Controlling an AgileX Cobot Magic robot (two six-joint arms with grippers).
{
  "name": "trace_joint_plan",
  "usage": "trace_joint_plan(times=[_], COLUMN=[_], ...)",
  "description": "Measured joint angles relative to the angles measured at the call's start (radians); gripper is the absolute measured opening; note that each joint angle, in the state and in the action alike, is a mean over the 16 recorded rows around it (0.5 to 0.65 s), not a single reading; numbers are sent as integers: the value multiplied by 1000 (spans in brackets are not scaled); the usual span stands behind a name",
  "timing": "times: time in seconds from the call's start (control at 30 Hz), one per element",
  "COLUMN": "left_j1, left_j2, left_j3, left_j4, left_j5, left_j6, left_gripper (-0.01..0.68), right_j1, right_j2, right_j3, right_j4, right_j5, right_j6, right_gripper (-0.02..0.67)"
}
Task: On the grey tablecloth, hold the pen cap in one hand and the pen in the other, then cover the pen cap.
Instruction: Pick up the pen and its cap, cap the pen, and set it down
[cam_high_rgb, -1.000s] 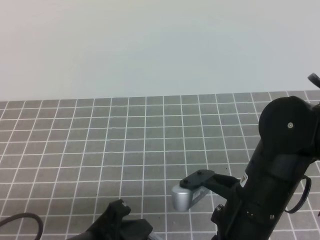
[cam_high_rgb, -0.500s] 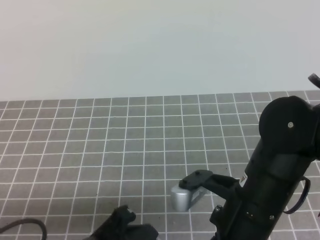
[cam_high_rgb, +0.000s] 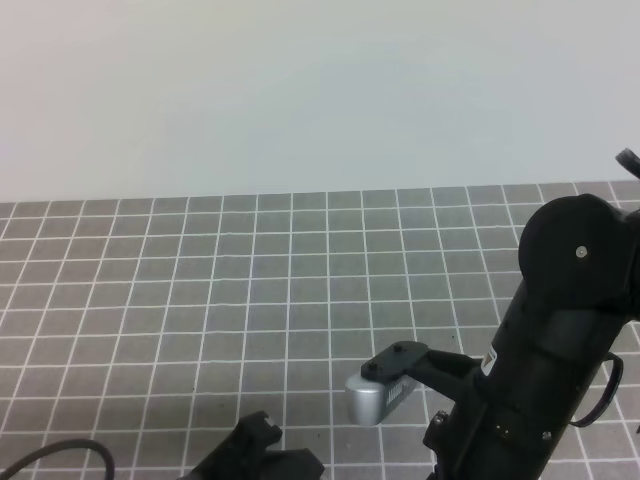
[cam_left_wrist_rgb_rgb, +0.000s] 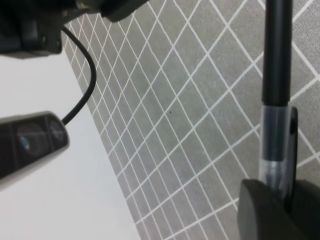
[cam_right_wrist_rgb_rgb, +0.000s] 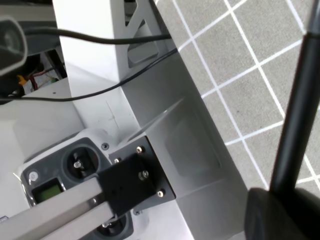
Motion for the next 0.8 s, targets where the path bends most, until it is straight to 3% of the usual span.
trace_joint_plan(times=[0.8], left_j1=[-64], left_j2=[35], left_j3=[2], left_j4=[-28], left_j5=[-24], left_j6=[-38], left_gripper=[76], right_j1=[0], right_j2=[0], right_j3=[0], right_j4=[-6], right_j5=[-24], right_j6=[-5], right_gripper=[-4])
